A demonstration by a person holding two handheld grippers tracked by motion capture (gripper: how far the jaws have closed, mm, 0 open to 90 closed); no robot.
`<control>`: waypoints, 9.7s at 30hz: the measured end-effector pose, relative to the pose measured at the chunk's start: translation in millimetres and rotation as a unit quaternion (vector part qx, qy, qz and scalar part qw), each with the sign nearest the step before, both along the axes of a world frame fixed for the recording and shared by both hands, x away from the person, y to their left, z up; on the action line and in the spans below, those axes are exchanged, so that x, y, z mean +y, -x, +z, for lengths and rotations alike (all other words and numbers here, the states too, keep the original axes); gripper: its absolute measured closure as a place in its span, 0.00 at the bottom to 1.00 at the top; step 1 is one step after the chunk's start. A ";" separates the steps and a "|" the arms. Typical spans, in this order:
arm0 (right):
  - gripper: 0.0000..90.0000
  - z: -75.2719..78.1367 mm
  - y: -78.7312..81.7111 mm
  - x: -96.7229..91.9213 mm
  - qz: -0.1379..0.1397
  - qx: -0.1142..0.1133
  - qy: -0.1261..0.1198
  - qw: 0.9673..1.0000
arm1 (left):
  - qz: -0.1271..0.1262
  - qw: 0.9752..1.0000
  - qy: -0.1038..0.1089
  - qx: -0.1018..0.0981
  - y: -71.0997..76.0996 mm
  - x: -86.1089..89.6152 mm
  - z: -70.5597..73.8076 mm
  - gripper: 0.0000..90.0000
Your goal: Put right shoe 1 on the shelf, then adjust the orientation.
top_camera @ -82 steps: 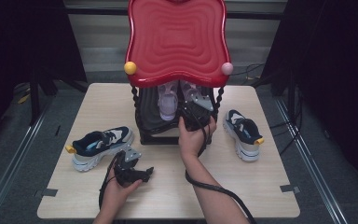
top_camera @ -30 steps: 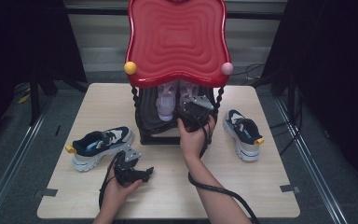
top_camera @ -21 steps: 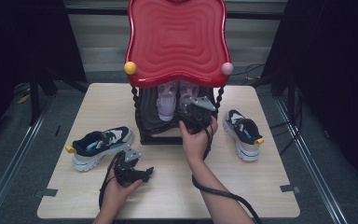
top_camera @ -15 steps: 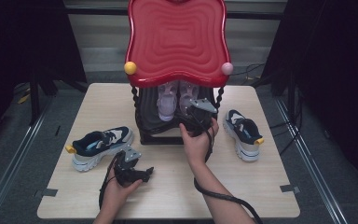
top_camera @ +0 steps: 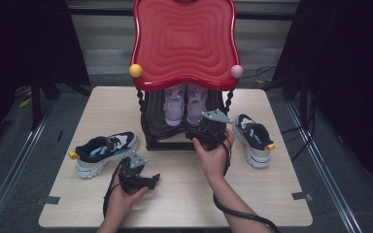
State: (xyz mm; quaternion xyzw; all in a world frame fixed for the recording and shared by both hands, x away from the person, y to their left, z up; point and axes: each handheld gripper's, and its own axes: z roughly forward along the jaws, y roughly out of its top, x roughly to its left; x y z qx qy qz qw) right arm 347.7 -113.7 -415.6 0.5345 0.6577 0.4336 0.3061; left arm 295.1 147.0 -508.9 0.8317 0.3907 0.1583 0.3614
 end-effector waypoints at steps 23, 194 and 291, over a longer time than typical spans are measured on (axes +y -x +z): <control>0.16 -11.0 46.8 -25.6 0.128 0.029 -0.012 0.991 | 0.001 1.000 0.000 0.000 0.0 0.0 0.0 0.16; 0.14 -94.4 103.8 -92.3 0.233 0.132 0.084 0.960 | 0.114 0.993 -0.013 -0.008 -39.8 81.1 71.3 0.73; 0.14 -94.4 104.0 -92.9 0.235 0.131 0.084 0.959 | -0.099 0.991 -0.063 0.065 -18.6 25.6 91.7 0.75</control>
